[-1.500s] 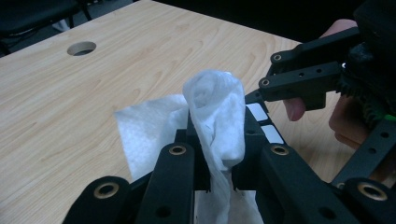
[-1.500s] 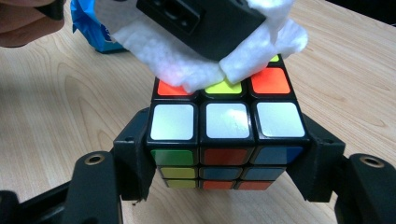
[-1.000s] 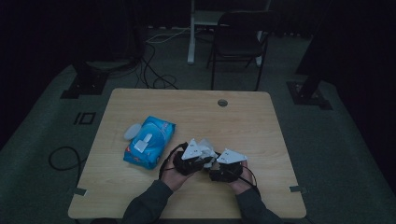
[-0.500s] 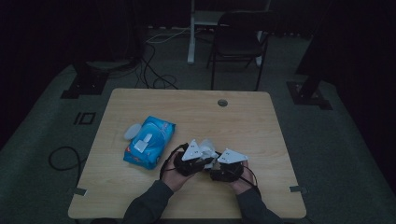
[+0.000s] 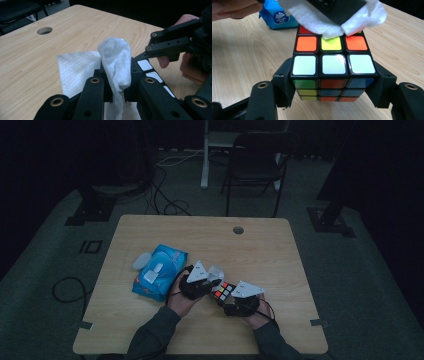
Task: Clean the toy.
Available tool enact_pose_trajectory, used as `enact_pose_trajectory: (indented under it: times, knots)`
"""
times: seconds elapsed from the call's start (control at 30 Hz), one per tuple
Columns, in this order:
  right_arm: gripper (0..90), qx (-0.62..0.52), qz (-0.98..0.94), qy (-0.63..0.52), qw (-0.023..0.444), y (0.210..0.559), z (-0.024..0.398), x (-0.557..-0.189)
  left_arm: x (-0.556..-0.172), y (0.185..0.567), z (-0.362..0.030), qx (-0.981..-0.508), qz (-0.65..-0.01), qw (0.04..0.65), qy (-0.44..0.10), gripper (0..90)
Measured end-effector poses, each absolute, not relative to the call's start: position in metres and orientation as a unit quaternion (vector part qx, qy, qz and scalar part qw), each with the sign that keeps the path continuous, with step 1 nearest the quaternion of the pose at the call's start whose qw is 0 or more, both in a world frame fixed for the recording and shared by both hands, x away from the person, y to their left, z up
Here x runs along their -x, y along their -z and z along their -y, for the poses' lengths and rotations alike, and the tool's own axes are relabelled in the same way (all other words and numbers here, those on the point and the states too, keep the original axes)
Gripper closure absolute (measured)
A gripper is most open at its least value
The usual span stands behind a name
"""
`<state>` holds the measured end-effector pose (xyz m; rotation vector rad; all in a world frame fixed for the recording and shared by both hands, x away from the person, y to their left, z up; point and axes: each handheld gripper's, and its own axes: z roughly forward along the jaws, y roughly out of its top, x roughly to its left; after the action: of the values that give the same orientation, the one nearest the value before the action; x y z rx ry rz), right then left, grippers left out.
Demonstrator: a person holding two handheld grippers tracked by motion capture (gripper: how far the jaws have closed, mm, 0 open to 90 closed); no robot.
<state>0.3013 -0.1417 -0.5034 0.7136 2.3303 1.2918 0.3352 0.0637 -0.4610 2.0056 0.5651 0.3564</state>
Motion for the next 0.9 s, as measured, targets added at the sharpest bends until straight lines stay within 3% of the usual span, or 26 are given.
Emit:
enact_pose_trajectory:
  times: [0.9]
  knots:
    - [34.5, -0.179, -0.837, -0.479, 0.192, 0.492, 0.138, -0.287, -0.345, 0.455, -0.062, -0.833, -0.197, 0.501, -0.122, 81.6]
